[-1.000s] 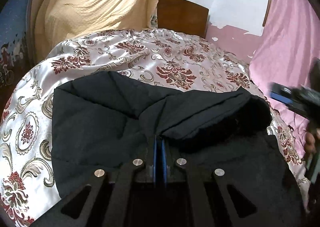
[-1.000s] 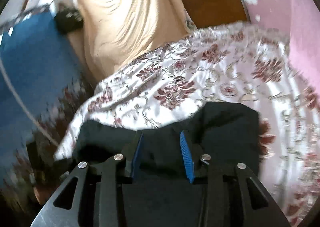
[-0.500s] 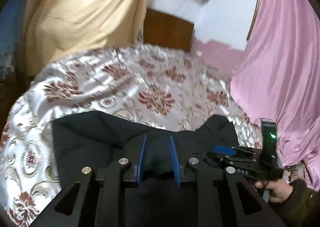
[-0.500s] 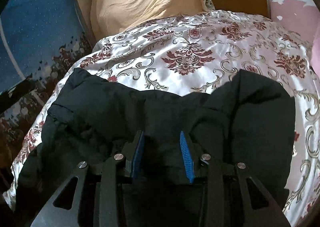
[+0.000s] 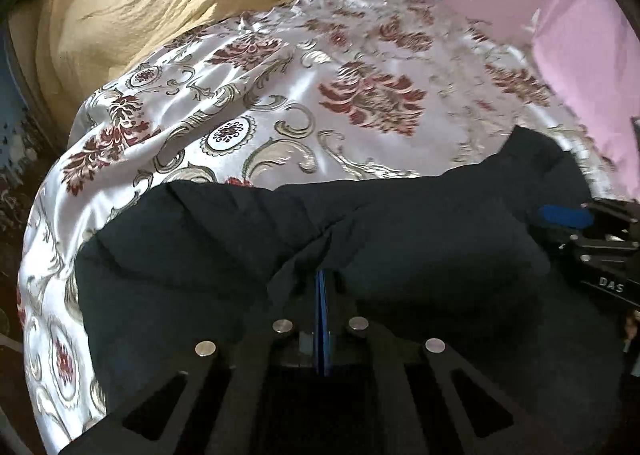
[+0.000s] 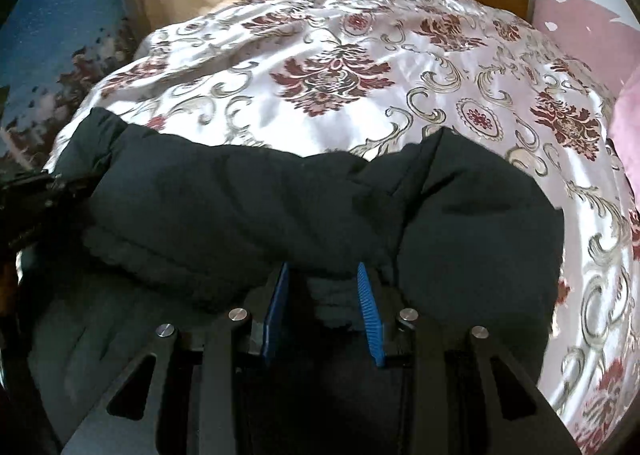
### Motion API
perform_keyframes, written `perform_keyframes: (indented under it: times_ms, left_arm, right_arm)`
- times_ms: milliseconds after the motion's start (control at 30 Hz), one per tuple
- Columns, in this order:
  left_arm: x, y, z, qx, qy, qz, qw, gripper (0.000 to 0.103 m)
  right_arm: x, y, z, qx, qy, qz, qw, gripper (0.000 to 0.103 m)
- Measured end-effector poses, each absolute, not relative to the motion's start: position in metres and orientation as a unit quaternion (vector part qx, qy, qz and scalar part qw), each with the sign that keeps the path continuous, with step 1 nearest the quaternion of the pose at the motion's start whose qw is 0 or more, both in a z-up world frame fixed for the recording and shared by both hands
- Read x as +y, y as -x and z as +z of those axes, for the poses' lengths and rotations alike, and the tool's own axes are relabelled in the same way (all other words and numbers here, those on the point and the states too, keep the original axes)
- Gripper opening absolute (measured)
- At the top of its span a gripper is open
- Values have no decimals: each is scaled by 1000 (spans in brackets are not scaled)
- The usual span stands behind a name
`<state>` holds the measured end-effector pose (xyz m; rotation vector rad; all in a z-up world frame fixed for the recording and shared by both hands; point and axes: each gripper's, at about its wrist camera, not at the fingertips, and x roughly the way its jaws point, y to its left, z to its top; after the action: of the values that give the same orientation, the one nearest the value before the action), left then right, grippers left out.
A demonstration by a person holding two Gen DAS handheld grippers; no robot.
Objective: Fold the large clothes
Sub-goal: 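Lift the hem with both grippers and fold it toward the collar, then open both grippers and lift them off the folded jacket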
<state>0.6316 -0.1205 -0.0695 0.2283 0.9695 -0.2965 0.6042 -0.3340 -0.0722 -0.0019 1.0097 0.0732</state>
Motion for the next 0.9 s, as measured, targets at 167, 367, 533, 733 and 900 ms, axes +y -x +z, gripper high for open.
perform_keyframes:
  times_ms: [167,367,533,733,900]
  left_arm:
    - [-126,-652,-90,445,-130,-135,876,3]
    - [-117,-663,-104,423,-79,-148,891,3]
    - [-121,-657,-109,394,-83,-135,905,3]
    - [-104,-642,-87,372,-26,-155,915,3]
    - [-111,-630,-71,352,-6,-231,907,3]
  right_arm:
    - [-329,-624,-88,471,10,33,882,31]
    - [-344,-631,-103,423,-42,50,904,31]
    - [-333,-628,-108,394,-18,21,919,31]
    - [-335,-619,-103,373,-12,12,928,35]
    - [-341,-617,-103,366,-24,16,930,37]
